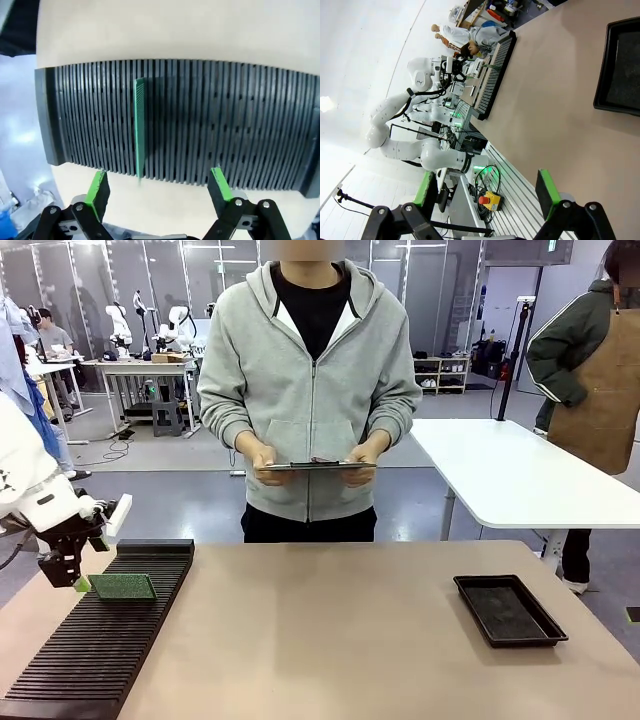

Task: Inspect the PCB.
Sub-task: Pick up the Blank PCB and present it to the human.

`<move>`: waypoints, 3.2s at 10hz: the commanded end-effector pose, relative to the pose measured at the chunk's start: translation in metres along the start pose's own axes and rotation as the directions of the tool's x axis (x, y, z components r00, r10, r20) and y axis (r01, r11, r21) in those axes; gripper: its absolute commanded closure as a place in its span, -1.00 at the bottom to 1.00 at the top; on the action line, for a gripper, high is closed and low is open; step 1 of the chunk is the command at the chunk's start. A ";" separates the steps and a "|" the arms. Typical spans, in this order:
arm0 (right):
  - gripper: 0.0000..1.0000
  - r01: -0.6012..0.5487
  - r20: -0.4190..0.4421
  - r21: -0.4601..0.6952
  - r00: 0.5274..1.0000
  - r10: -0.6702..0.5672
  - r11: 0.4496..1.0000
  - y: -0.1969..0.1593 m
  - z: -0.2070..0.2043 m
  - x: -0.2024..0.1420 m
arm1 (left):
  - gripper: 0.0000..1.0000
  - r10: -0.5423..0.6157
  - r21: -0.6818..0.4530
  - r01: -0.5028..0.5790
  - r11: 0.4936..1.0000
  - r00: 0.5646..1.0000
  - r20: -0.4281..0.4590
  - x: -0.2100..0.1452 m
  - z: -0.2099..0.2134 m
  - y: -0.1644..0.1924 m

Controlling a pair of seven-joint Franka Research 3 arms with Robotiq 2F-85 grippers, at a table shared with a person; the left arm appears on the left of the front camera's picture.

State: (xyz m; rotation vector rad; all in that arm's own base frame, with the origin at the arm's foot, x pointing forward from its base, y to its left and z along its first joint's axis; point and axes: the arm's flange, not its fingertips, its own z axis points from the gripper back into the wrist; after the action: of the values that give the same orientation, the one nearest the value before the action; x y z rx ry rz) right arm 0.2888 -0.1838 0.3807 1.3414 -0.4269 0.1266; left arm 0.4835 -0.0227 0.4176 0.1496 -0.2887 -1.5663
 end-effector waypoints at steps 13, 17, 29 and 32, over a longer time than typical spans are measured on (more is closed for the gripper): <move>-1.00 -0.003 0.002 0.005 1.000 0.003 1.000 0.001 0.000 0.000 | 0.53 0.010 0.000 -0.010 1.000 0.999 -0.046 -0.020 -0.070 0.025; -1.00 -0.003 0.002 0.005 1.000 0.003 1.000 0.001 0.000 0.000 | 1.00 0.007 -0.001 -0.007 1.000 0.999 -0.043 -0.019 -0.064 0.024; -1.00 -0.003 0.002 0.005 1.000 0.003 1.000 0.001 0.000 0.000 | 1.00 0.211 -0.203 -0.165 0.965 0.950 0.231 -0.044 0.039 0.030; -1.00 -0.003 0.002 0.005 1.000 0.003 1.000 0.001 0.000 0.000 | 1.00 0.533 -0.596 -0.258 0.761 0.772 0.346 -0.041 0.006 0.037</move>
State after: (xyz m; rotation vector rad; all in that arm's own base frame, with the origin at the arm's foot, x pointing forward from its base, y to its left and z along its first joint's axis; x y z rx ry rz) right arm 0.2890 -0.1836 0.3808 1.3412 -0.4264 0.1271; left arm 0.4947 0.0155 0.4354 -0.5849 -0.3001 -1.2916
